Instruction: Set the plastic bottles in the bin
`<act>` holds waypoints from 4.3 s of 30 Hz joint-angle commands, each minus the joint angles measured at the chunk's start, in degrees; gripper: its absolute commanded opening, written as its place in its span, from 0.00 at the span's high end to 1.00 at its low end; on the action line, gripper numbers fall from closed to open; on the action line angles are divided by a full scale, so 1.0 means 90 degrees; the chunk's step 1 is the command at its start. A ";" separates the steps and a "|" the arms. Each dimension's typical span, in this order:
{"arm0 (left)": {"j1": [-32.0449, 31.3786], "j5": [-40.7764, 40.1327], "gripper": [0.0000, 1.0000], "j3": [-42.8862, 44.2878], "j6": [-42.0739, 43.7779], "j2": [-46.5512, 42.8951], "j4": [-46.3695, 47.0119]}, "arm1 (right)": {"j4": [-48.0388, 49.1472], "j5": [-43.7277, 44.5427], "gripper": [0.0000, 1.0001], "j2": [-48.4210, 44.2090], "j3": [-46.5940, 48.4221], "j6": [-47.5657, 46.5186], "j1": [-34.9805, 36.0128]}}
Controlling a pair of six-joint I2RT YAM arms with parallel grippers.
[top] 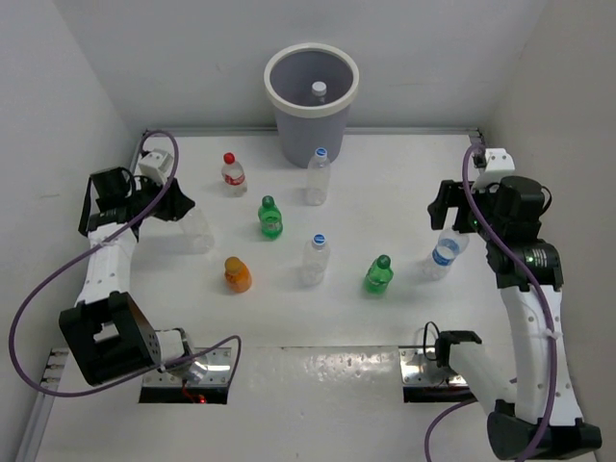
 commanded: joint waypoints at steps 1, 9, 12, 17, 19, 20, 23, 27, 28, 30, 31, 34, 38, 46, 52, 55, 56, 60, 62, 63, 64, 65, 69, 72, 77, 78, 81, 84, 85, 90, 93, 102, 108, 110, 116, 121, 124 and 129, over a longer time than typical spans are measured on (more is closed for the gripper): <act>-0.0123 -0.0112 0.61 0.0286 -0.0154 0.0165 0.0363 | -0.0085 -0.0163 0.09 -0.0163 -0.0157 0.0194 -0.0029; -0.0299 -0.0181 0.80 0.2062 -0.0895 0.0457 0.0363 | -0.0036 -0.0144 0.08 -0.0231 -0.0509 0.0223 -0.0078; -0.0581 -0.0250 0.87 0.3409 -0.1422 0.0702 0.0363 | 0.0042 -0.0066 0.08 -0.0241 -0.0597 0.0213 -0.0097; -0.1303 -0.0932 0.94 0.5392 -0.2553 0.1297 0.1093 | 0.0315 0.0217 0.06 -0.0183 -0.0763 0.0292 -0.0088; -0.1480 -0.1215 0.98 0.5395 -0.2945 0.1385 0.2166 | 0.0461 0.0247 0.06 -0.0153 -0.0812 0.0292 -0.0107; -0.1587 -0.1352 0.98 0.5395 -0.3063 0.1492 0.2508 | 0.0491 0.0237 0.06 -0.0144 -0.0831 0.0292 -0.0107; -0.2162 -0.1616 0.99 0.5929 -0.3191 0.2116 0.3155 | 0.0579 0.0227 0.06 -0.0065 -0.0861 0.0233 -0.0097; -0.2583 -0.1782 0.99 0.6887 -0.3337 0.3190 0.3438 | 0.0608 0.0364 0.06 0.0003 -0.0871 0.0106 -0.0097; -0.2662 -0.1860 0.99 0.7073 -0.3396 0.3415 0.3526 | 0.0608 0.0384 0.06 -0.0007 -0.0890 0.0000 -0.0107; -0.2866 -0.1861 0.99 0.7657 -0.3454 0.4077 0.3527 | 0.0657 0.0481 0.06 -0.0026 -0.0910 -0.0089 -0.0107; -0.2925 -0.1861 0.99 0.7854 -0.3455 0.4304 0.3585 | 0.0638 0.0510 0.06 -0.0026 -0.0910 -0.0167 -0.0117; -0.3256 -0.1919 0.99 0.8237 -0.3251 0.4890 0.3585 | 0.0628 0.0404 0.05 -0.0085 -0.0958 -0.0216 -0.0165; -0.3677 -0.2290 1.00 0.8354 -0.2558 0.5330 0.3430 | 0.0599 0.0218 0.05 -0.0280 -0.1134 -0.0255 -0.0215; -0.4555 -0.4231 1.00 0.8422 -0.0646 0.5722 0.2775 | 0.0647 0.0481 0.05 -0.0427 -0.1505 -0.0392 -0.0254; -0.4821 -0.5473 0.89 0.8480 0.0031 0.5907 0.2472 | 0.0833 0.0501 0.05 -0.0407 -0.1729 -0.0334 -0.0244; -0.4957 -0.6059 0.18 0.8481 -0.0084 0.5908 0.2414 | 0.0930 0.0491 0.05 -0.0436 -0.1866 -0.0324 -0.0253; -0.4957 -0.6060 0.13 0.8481 -0.0182 0.5801 0.2414 | 0.0950 0.0491 0.05 -0.0465 -0.1896 -0.0333 -0.0254; -0.4811 -0.5505 0.04 0.8384 -0.1197 0.5342 0.2072 | 0.1232 0.0481 0.05 -0.0572 -0.2110 -0.0343 -0.0263; -0.4733 -0.5242 0.04 0.8130 -0.1570 0.5098 0.2072 | 0.1340 0.0462 0.06 -0.0593 -0.2325 -0.0343 -0.0283; -0.4733 -0.5240 0.04 0.8062 -0.1570 0.4865 0.1994 | 0.1534 0.0462 0.06 -0.0631 -0.2345 -0.0334 -0.0283; -0.4733 -0.5240 0.04 0.7858 -0.1570 0.4737 0.1994 | 0.1555 0.0462 0.08 -0.0641 -0.2471 -0.0333 -0.0273; -0.4800 -0.5172 0.04 0.7730 -0.1570 0.4591 0.1994 | 0.1662 0.0443 0.12 -0.0642 -0.2491 -0.0324 -0.0292; -0.4801 -0.5055 0.04 0.7105 -0.1502 0.3858 0.1936 | 0.1965 0.0520 0.27 -0.0710 -0.2687 -0.0294 -0.0302; -0.4684 -0.4996 0.04 0.6666 -0.1502 0.3342 0.1867 | 0.2180 0.0589 0.41 -0.0749 -0.2843 -0.0333 -0.0351; -0.4499 -0.4762 0.04 0.5370 -0.1667 0.2452 0.1575 | 0.2542 0.0579 0.70 -0.0798 -0.2853 -0.0421 -0.0390; -0.4440 -0.4491 0.05 0.5134 -0.1668 0.2286 0.1516 | 0.2600 0.0482 0.81 -0.0817 -0.2766 -0.0431 -0.0400; -0.4294 -0.3837 0.07 0.4245 -0.1609 0.1651 0.1340 | 0.2669 0.0209 0.93 -0.0749 -0.2474 -0.0460 -0.0400; -0.4138 -0.3183 0.07 0.3658 -0.1551 0.1153 0.1203 | 0.2776 -0.0132 0.98 -0.0515 -0.1773 -0.0353 -0.0390; -0.4040 -0.3005 0.07 0.3560 -0.1551 0.1045 0.1038 | 0.2834 -0.0221 0.98 -0.0428 -0.1547 -0.0266 -0.0381; -0.3815 -0.2009 0.07 0.3052 -0.1551 0.0566 0.0880 | 0.3322 -0.0719 0.99 0.1317 0.1056 0.0621 -0.0225; -0.3815 -0.1637 0.07 0.2789 -0.1618 0.0400 0.0880 | 0.3956 -0.0847 0.99 0.2411 0.2793 0.1022 0.0117; -0.3561 -0.1305 0.07 0.1998 -0.1980 0.0146 0.1211 | 0.5050 -0.0681 0.99 0.5137 0.5213 0.0918 0.1434; -0.3307 -0.1246 0.07 0.1460 -0.2225 -0.0156 0.1388 | 0.5703 0.0226 0.99 0.6854 0.6443 0.0078 0.2051; -0.3151 -0.1246 0.07 0.1207 -0.2399 -0.0255 0.1446 | 0.5988 0.0849 0.99 0.7063 0.6463 -0.0272 0.2168; -0.3082 -0.1168 0.07 0.0503 -0.2644 -0.0625 0.1671 | 0.6810 0.1477 0.99 0.8302 0.6824 -0.0841 0.2373; -0.3024 -0.1295 0.07 0.0502 -0.2498 -0.0626 0.1671 | 0.7199 0.1517 0.95 0.8762 0.6903 -0.1280 0.2364; -0.3092 -0.1295 0.07 0.0502 -0.2439 -0.0490 0.1671 | 0.7307 0.1555 0.95 0.8850 0.6952 -0.1485 0.2373; -0.3287 -0.1295 0.07 0.0706 -0.2371 -0.0119 0.1740 | 0.7308 0.1701 0.47 0.8871 0.6952 -0.1379 0.2364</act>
